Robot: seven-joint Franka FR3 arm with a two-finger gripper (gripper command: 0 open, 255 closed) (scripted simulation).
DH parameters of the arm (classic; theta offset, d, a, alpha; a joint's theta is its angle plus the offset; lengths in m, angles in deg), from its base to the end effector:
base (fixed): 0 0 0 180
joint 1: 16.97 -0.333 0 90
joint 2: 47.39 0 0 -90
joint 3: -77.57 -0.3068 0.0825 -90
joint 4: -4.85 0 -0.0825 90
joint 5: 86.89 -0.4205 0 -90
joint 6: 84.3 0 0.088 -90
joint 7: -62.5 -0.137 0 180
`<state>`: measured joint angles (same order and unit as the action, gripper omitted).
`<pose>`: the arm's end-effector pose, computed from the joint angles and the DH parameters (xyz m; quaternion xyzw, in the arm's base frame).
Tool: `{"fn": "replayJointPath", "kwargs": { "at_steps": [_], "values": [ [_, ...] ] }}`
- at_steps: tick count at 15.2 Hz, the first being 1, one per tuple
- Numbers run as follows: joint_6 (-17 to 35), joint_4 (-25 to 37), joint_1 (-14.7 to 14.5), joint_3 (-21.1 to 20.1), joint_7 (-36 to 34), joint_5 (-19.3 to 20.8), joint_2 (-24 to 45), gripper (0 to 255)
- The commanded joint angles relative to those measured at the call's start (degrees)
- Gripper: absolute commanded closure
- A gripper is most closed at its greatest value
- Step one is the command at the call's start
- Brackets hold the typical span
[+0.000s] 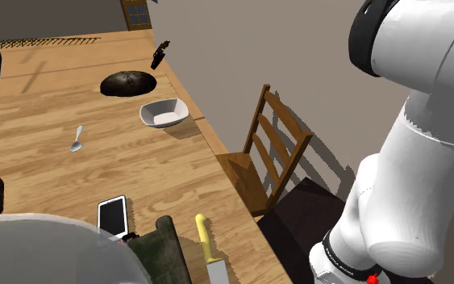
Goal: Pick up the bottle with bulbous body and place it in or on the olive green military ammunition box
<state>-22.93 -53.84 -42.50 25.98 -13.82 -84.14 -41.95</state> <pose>0.1559 0.4973 0.7645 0.9998 -0.0053 -0.0171 0.0027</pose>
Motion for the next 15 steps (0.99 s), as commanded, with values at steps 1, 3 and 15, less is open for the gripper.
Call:
{"fn": "replayJointPath", "kwargs": {
  "at_steps": [1,3,15],
  "values": [
    [-3.1,7.3,-6.7,-2.8,-6.4,6.5,6.5,255],
    [0.3,1.5,-3.5,-1.5,-4.5,2.6,2.8,255],
    [13.6,-20.9,4.0,3.4,3.7,-8.9,-11.2,255]
  ]
}}
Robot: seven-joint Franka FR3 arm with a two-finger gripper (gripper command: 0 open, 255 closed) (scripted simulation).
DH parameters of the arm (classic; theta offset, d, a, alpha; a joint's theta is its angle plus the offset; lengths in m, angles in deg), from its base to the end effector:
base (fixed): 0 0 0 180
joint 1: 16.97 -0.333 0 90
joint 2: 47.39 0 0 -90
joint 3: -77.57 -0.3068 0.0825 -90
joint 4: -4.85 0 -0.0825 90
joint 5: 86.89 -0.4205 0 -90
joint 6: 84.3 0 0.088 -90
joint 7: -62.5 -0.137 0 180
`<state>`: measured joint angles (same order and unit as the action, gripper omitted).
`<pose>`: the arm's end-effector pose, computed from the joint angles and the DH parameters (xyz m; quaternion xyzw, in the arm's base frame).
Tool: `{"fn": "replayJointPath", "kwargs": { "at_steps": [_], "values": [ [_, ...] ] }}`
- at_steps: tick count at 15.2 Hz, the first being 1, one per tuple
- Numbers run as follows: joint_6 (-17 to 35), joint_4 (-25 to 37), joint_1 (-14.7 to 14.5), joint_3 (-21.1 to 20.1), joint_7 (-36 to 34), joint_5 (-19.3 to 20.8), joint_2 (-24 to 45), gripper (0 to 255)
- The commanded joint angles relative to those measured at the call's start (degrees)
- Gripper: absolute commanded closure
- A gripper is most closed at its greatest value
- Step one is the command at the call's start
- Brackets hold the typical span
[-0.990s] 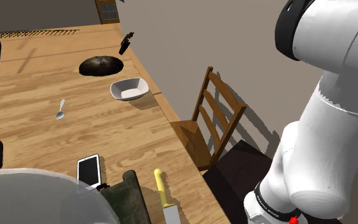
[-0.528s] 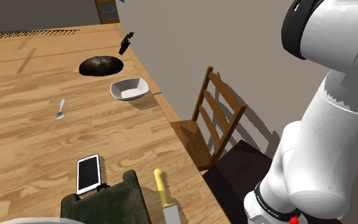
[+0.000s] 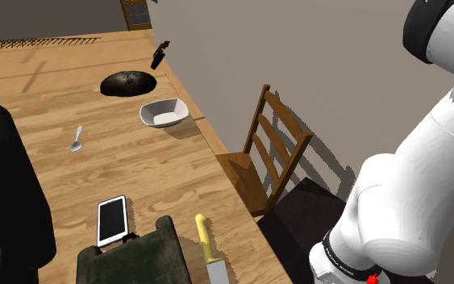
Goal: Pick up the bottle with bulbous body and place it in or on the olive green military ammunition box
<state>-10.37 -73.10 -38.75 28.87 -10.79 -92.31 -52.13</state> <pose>0.1447 0.5169 0.6943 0.9998 -0.0129 -0.0163 0.0032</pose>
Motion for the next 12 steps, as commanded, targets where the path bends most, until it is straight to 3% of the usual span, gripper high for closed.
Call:
{"fn": "replayJointPath", "kwargs": {
  "at_steps": [1,12],
  "values": [
    [1.9,-3.1,0.4,0.8,1.1,-1.2,-1.7,255],
    [10.9,-16.6,0.3,3.2,4.7,-5.0,-7.7,255]
  ]
}}
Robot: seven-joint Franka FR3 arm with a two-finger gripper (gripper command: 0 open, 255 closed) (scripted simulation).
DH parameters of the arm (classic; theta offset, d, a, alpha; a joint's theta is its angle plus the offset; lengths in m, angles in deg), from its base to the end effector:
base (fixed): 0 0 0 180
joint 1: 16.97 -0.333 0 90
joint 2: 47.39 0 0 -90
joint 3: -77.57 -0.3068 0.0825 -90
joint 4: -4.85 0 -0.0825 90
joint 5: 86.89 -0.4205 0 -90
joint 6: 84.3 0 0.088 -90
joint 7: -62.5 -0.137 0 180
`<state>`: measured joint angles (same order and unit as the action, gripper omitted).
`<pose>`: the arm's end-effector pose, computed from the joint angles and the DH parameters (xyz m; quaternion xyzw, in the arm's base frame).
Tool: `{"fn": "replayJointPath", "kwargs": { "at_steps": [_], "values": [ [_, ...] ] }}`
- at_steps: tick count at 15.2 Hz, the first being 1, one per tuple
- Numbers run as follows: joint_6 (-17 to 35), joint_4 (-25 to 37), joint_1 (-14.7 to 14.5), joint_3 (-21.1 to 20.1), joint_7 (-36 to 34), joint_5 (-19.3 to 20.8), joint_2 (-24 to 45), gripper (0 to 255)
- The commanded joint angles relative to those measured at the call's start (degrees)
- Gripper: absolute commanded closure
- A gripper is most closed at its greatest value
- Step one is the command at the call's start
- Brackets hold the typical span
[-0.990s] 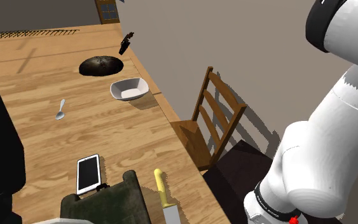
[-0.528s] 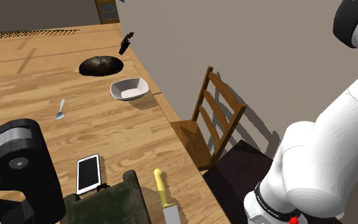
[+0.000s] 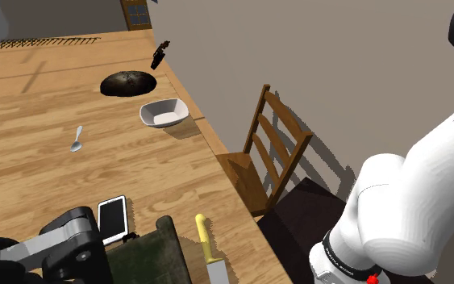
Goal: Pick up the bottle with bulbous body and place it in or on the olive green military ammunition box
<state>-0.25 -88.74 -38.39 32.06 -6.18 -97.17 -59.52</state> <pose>0.1500 0.5164 0.6239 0.9998 -0.0130 -0.0165 0.0030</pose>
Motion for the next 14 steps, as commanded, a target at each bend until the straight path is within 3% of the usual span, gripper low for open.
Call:
{"fn": "replayJointPath", "kwargs": {
  "at_steps": [1,5,13,14],
  "values": [
    [1.6,-2.0,-0.1,0.1,0.3,-0.4,-0.6,255],
    [4.9,-6.5,-0.4,0.4,1.2,-1.3,-2.0,255],
    [4.9,-6.5,-0.4,0.4,1.2,-1.3,-2.0,255],
    [4.9,-6.5,-0.4,0.4,1.2,-1.3,-2.0,0]
  ]
}}
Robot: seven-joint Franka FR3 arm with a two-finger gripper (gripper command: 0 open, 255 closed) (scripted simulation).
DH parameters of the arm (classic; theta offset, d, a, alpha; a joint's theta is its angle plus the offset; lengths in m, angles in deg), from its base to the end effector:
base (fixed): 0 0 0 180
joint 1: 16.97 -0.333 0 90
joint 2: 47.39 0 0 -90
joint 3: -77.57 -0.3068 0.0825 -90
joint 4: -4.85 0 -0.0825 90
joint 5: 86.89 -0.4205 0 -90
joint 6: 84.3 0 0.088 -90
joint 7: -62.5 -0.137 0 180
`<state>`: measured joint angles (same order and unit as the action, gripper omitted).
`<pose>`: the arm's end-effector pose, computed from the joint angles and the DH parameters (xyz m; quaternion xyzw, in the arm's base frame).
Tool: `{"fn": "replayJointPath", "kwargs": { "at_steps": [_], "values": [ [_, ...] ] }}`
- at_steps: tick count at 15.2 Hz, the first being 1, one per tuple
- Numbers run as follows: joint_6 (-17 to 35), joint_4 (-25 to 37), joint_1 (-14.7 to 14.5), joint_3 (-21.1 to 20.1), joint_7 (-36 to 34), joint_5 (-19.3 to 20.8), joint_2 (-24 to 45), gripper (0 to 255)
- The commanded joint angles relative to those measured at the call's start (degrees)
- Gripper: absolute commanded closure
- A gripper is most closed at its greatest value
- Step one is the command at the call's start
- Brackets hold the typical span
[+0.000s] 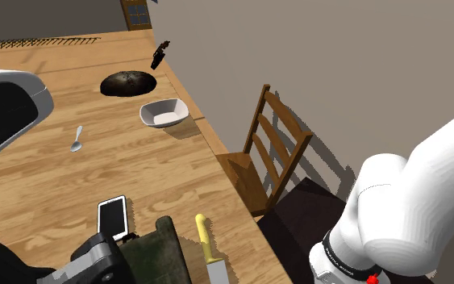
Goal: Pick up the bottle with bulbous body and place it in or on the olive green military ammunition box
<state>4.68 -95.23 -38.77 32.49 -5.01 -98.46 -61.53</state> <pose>0.1504 0.5171 0.5876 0.9998 -0.0131 -0.0164 0.0026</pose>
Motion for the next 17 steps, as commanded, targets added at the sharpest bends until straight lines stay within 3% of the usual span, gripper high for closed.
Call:
{"fn": "replayJointPath", "kwargs": {
  "at_steps": [1,5,9,17],
  "values": [
    [0.0,0.0,0.0,0.0,0.0,0.0,0.0,0],
    [0.0,0.0,0.0,0.0,0.0,0.0,0.0,0],
    [-7.4,10.3,0.6,-1.1,-2.1,2.3,3.7,0],
    [-7.4,10.3,0.6,-1.1,-2.1,2.3,3.7,0]
  ]
}}
